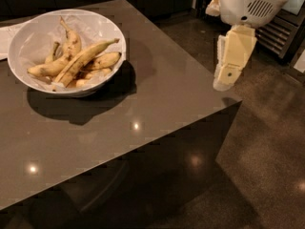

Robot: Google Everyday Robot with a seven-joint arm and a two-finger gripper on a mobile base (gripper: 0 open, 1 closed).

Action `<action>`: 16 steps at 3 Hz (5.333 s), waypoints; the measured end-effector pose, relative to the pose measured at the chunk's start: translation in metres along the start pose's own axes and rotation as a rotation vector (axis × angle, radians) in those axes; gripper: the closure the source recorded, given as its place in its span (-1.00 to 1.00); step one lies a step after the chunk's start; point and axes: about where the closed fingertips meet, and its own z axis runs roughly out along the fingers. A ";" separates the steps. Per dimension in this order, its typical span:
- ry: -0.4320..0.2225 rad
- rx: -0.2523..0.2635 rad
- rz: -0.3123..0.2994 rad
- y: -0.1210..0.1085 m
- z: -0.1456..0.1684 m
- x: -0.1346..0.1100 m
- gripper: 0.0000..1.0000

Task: Pick banana from white bowl

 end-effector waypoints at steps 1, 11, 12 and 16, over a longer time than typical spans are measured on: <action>-0.047 -0.042 0.004 -0.049 0.015 -0.046 -1.00; -0.104 -0.044 -0.353 -0.124 0.099 -0.217 -0.46; -0.071 -0.054 -0.389 -0.123 0.110 -0.228 -0.46; -0.094 -0.147 -0.428 -0.101 0.149 -0.263 -0.44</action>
Offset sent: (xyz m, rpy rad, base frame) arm 0.0767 0.0691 0.0149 0.0311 0.1190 0.0700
